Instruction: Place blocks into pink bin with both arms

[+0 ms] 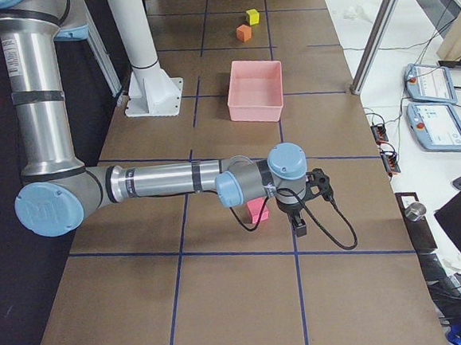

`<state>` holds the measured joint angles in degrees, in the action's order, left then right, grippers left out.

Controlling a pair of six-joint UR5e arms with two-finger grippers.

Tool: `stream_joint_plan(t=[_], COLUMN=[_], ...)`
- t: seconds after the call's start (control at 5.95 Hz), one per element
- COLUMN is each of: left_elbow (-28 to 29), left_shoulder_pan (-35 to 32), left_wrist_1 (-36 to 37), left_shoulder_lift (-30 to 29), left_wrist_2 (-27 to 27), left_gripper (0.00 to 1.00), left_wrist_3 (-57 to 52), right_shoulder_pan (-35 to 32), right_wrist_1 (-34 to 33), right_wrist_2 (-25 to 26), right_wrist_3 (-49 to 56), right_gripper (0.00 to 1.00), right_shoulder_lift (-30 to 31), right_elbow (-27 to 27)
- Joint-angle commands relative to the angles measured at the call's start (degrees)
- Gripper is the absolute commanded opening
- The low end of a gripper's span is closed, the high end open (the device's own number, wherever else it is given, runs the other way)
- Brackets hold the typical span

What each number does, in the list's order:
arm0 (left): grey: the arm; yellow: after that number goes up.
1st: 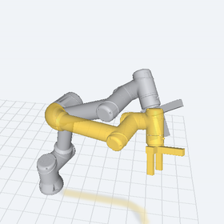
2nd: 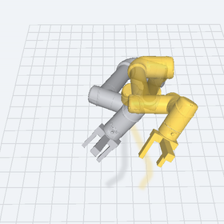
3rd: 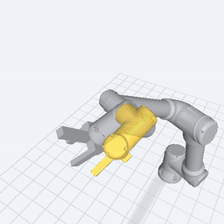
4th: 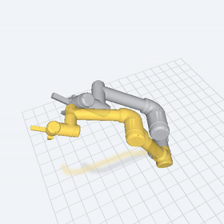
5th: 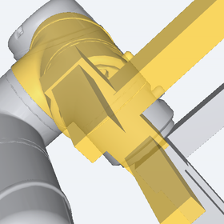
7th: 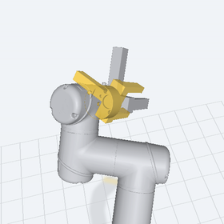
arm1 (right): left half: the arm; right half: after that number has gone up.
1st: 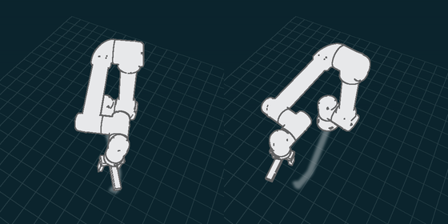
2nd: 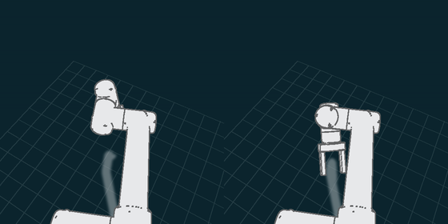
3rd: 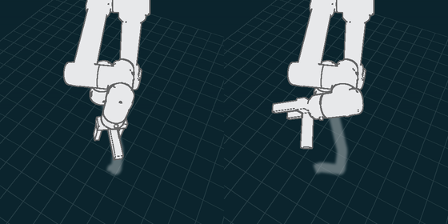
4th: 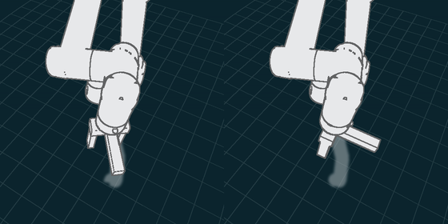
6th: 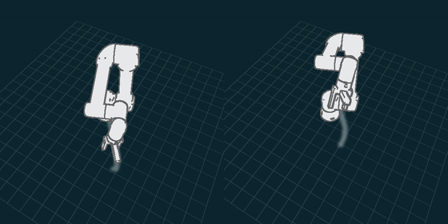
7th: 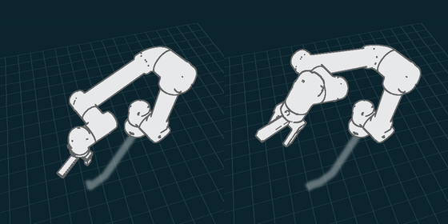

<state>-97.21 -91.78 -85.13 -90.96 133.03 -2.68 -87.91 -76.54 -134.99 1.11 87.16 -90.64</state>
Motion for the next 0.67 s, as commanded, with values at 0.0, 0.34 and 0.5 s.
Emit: stream_joint_plan(t=[0.0,0.34,0.5], left_elbow=[-0.77,-0.78,-0.87], left_shoulder_pan=[-0.06,0.02,-0.06], left_wrist_1=[-0.13,-0.22,-0.22], left_shoulder_lift=[-1.76,-1.77,-1.77], left_wrist_2=[0.47,0.47,0.47], left_gripper=[1.00,1.00,1.00], left_wrist_3=[-0.13,-0.13,-0.13], right_shoulder_pan=[-0.06,6.65,10.79], right_wrist_1=[1.30,1.21,1.82], right_wrist_2=[0.08,0.08,1.21], right_wrist_3=[-0.32,-3.11,-7.92], right_gripper=[1.00,1.00,1.00], right_shoulder_lift=[-0.06,-1.11,-2.16], right_elbow=[-0.76,-5.83,-6.30])
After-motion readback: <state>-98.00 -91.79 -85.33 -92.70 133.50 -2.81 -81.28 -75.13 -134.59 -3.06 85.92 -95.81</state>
